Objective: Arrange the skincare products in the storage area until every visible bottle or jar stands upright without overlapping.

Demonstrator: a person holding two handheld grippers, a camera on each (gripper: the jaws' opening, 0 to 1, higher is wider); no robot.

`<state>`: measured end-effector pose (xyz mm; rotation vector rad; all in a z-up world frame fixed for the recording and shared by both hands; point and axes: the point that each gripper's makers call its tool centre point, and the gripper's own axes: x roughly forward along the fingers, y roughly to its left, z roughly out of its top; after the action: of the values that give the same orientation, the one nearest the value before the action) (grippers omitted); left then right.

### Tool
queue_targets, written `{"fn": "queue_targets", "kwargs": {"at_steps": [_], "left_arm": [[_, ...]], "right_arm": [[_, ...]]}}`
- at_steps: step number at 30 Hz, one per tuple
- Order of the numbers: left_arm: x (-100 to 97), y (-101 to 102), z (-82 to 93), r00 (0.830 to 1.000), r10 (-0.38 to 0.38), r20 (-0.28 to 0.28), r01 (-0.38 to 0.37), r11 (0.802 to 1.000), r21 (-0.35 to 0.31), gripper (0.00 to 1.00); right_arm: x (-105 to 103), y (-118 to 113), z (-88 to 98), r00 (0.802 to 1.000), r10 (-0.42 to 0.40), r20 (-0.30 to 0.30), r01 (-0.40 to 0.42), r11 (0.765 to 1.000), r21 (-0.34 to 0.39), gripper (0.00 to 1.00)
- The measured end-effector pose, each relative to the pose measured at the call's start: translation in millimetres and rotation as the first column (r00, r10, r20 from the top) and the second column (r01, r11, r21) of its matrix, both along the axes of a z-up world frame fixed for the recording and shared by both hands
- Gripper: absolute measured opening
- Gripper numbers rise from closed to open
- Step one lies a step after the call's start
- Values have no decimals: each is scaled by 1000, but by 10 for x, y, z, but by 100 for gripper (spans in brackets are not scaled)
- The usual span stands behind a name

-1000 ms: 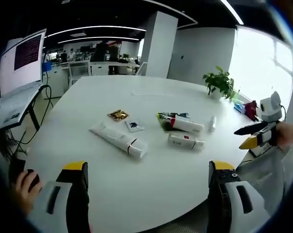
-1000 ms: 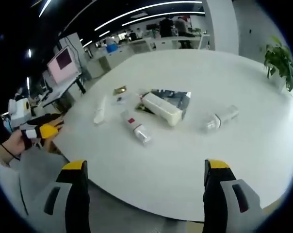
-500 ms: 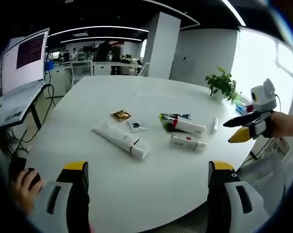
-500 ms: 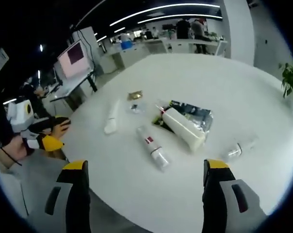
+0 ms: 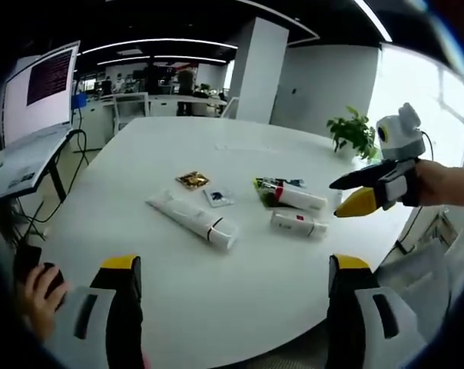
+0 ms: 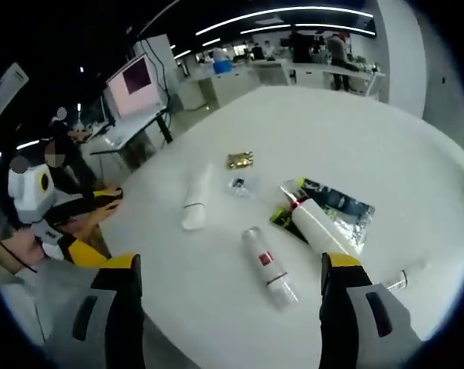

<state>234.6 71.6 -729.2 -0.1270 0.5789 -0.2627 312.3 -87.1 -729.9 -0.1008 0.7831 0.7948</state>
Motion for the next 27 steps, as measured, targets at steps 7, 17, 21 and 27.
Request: {"fn": "queue_targets", "kwargs": {"at_steps": [7, 17, 21, 27], "left_arm": [[1, 22, -15, 1000, 15, -10, -15, 1000, -18, 94], [-9, 3, -36, 1000, 12, -22, -12, 1000, -28, 93], [-12, 3, -37, 1000, 11, -23, -11, 1000, -29, 93], [-9, 18, -37, 1000, 18, -25, -18, 999, -35, 93]], "right_arm": [[62, 223, -32, 999, 49, -7, -49, 999, -14, 96], [171, 499, -119, 995, 92, -34, -94, 995, -38, 94], [226, 619, -153, 993, 112, -36, -113, 993, -41, 94], [277, 808, -192, 988, 146, -45, -148, 988, -49, 94]]}}
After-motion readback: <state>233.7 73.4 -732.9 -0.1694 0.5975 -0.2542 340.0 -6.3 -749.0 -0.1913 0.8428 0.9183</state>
